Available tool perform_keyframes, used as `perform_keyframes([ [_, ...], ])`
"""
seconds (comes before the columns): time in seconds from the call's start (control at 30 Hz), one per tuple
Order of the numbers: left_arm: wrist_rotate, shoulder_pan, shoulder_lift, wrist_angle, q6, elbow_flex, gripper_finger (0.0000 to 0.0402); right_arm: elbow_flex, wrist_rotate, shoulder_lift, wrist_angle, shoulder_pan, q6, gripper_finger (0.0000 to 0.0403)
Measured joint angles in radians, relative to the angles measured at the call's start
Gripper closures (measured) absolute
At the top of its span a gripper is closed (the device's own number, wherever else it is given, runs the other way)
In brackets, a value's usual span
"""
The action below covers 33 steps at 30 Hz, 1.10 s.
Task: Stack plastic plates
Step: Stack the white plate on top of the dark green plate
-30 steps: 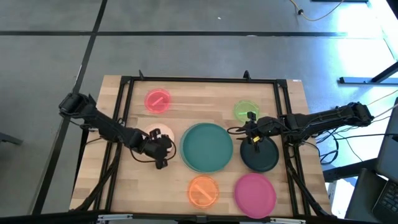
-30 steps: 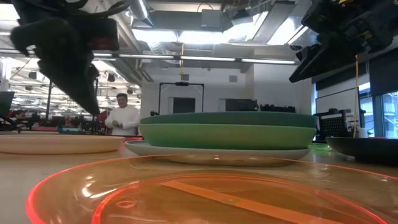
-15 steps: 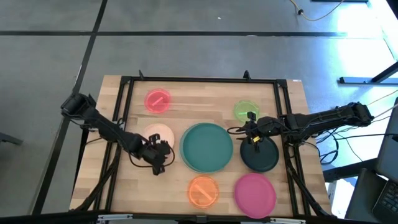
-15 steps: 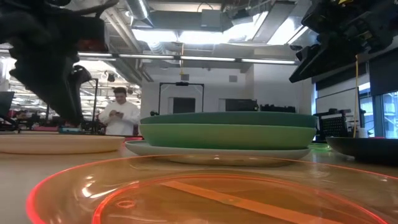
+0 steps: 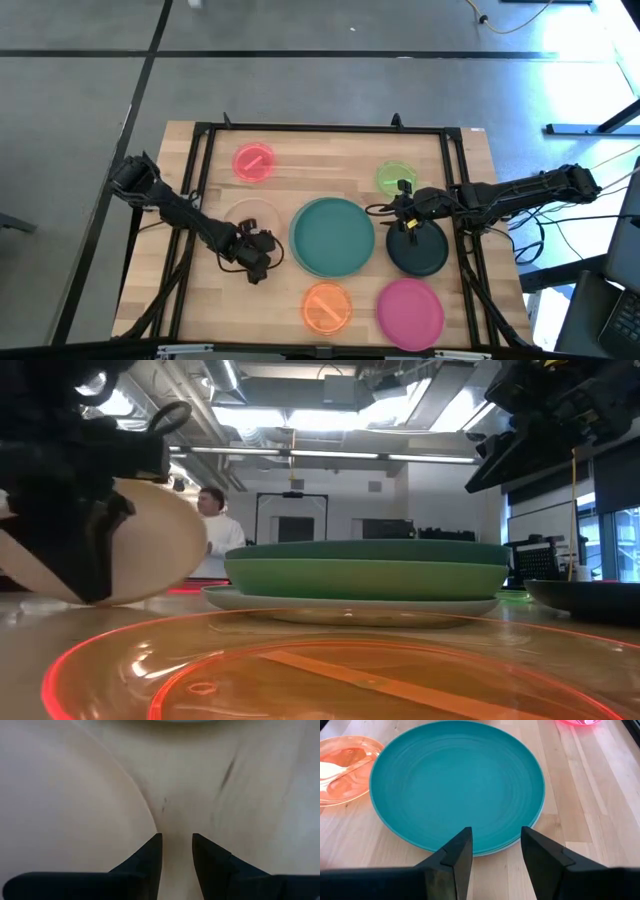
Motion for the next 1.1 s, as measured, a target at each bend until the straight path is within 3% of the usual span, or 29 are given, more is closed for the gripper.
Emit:
perform_keyframes([
  [0.47, 0.035, 0.017, 0.003, -0.014, -0.016, -0.002, 0.0334, 0.0, 0.0, 0.0, 0.0, 0.0, 0.0, 0.0244],
  [0.93, 0.039, 0.017, -0.135, -0.033, 0.004, -0.003, 0.0335, 0.0, 0.0, 0.0, -0.002, 0.0, -0.001, 0.0244],
  [1.1, 0.033, 0.017, -0.155, -0.007, 0.003, -0.003, 0.0312, 0.0, -0.002, 0.0, -0.008, 0.0, -0.001, 0.0244],
])
